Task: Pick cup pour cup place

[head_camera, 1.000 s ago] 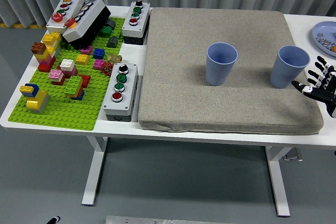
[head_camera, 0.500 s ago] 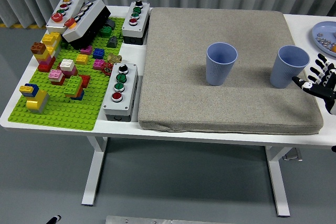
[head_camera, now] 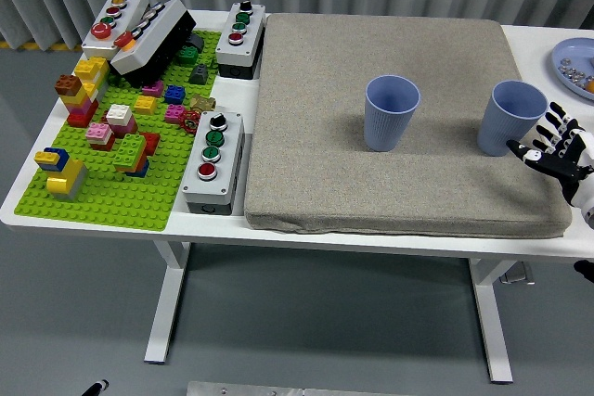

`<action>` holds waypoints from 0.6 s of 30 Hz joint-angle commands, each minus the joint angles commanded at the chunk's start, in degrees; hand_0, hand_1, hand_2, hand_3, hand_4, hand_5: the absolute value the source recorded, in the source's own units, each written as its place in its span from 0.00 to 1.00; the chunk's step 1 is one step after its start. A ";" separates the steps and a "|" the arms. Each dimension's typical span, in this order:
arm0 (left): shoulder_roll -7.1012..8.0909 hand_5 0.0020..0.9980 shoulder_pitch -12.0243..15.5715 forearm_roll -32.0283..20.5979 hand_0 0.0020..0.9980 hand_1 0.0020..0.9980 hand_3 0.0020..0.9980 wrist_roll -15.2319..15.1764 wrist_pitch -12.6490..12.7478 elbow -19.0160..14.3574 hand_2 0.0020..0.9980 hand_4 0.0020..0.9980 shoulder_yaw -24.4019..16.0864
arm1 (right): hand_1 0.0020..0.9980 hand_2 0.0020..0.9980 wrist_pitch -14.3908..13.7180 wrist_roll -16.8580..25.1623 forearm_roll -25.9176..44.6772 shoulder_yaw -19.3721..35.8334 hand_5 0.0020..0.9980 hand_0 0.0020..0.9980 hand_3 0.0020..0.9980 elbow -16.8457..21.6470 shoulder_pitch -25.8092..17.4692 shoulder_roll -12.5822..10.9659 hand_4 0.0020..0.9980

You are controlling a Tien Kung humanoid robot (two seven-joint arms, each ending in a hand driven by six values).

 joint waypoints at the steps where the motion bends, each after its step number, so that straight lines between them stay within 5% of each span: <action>1: 0.00 1.00 -0.02 -0.07 0.84 0.81 0.78 0.00 0.00 0.00 0.86 0.62 0.08 | 0.96 1.00 -0.12 0.28 0.19 -0.22 0.17 0.95 1.00 -0.43 0.28 0.06 0.87; 18: 0.14 1.00 -0.13 -0.69 0.84 0.81 0.78 -0.12 -0.04 0.00 0.86 0.62 1.30 | 0.96 1.00 -1.17 2.66 2.30 -3.33 0.17 0.95 1.00 -6.03 4.51 1.00 0.86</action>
